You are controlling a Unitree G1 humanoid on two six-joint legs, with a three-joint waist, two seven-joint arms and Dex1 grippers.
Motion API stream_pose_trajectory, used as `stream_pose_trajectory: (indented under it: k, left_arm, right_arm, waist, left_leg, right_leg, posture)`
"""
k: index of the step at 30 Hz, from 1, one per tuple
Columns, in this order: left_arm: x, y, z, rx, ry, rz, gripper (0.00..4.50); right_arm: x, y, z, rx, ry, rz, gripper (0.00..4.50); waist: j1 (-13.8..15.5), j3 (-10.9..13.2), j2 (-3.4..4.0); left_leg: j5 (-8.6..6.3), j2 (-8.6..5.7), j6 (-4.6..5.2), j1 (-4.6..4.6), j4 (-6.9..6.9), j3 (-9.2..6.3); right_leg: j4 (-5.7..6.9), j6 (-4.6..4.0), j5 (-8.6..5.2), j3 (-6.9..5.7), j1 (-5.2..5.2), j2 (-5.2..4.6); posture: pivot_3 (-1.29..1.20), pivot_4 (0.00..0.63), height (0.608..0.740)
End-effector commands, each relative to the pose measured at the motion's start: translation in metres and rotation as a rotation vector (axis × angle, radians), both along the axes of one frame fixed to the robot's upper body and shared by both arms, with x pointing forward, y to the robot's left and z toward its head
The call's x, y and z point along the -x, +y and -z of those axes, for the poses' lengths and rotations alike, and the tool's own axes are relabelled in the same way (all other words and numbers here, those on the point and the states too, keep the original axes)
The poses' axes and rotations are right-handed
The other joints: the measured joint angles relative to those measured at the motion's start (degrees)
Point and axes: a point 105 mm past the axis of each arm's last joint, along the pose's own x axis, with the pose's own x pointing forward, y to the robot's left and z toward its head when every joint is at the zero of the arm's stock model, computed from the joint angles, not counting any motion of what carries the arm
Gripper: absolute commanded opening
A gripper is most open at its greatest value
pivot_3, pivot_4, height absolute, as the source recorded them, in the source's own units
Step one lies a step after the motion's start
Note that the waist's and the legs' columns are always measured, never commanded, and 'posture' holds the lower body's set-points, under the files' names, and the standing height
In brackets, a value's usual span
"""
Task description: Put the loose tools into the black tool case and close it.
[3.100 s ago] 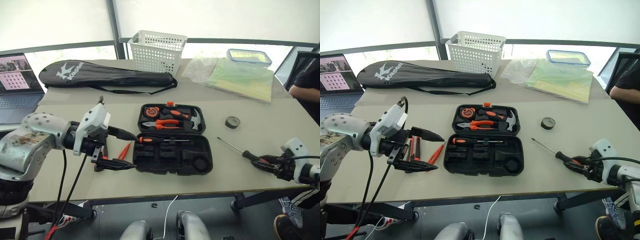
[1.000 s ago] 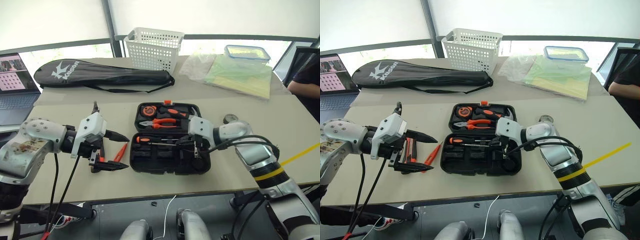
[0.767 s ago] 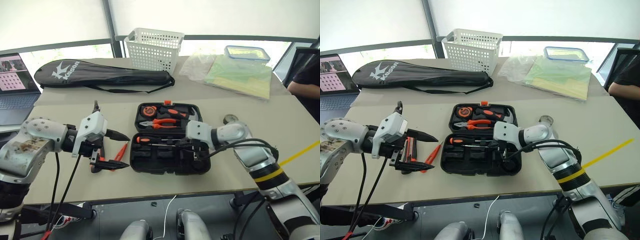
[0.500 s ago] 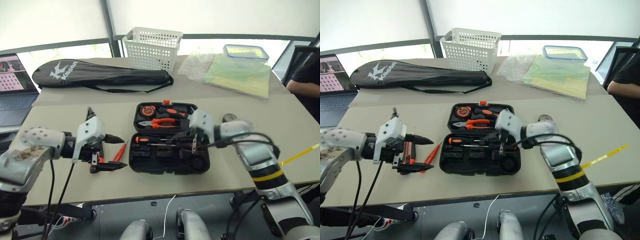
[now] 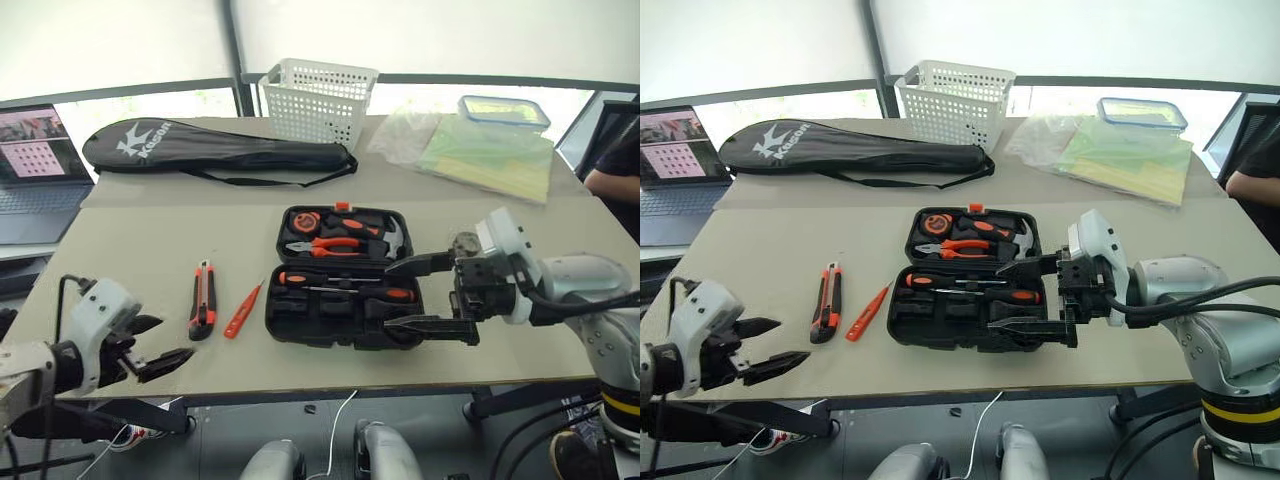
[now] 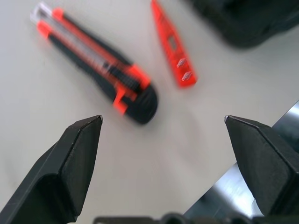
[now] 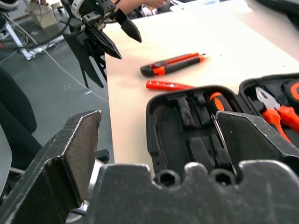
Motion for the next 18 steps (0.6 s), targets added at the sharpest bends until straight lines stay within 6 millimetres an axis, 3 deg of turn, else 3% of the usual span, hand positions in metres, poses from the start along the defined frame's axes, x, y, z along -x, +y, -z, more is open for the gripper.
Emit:
stream_pose_trajectory:
  k: [1,6,17,18]
  left_arm:
    - [-0.017,0.000,0.004,-0.046,0.098,-0.136,4.50]
    - [-0.042,-0.020,0.006,-0.069,0.121,-0.127,4.50]
    - [-0.067,-0.050,0.043,-0.155,0.255,-0.098,4.50]
    - [-0.067,-0.050,0.046,-0.159,0.265,-0.099,4.25]
  right_arm:
    - [0.003,0.006,-0.007,-0.017,-0.056,0.001,4.42]
    - [0.006,0.014,-0.008,-0.041,-0.065,-0.002,4.42]
    - [0.010,0.025,-0.006,-0.087,-0.085,0.029,4.42]
    - [0.010,0.025,-0.006,-0.087,-0.086,0.032,4.48]
  waist:
    - [-0.12,-0.01,-0.09]
    - [-0.83,-0.01,-0.19]
    - [-0.88,-0.01,-0.21]
    - [-0.86,-0.01,-0.21]
  left_leg:
    - [0.01,0.00,-0.02,0.05,-0.02,0.00]
    - [0.06,-0.03,-0.09,0.19,-0.08,0.06]
    - [0.07,-0.02,-0.49,0.23,-0.32,0.07]
    - [0.07,-0.02,-0.51,0.26,-0.33,0.07]
  right_leg:
    - [0.06,-0.01,0.01,0.04,0.04,0.03]
    - [0.40,-0.03,0.00,0.15,-0.04,0.07]
    - [0.28,-0.14,-0.09,0.11,-0.07,0.08]
    - [0.28,-0.14,-0.09,0.13,-0.05,0.08]
  posture:
    - [0.00,0.150,0.740]
    - [0.00,0.150,0.740]
    - [0.00,0.150,0.740]
    - [0.00,0.150,0.740]
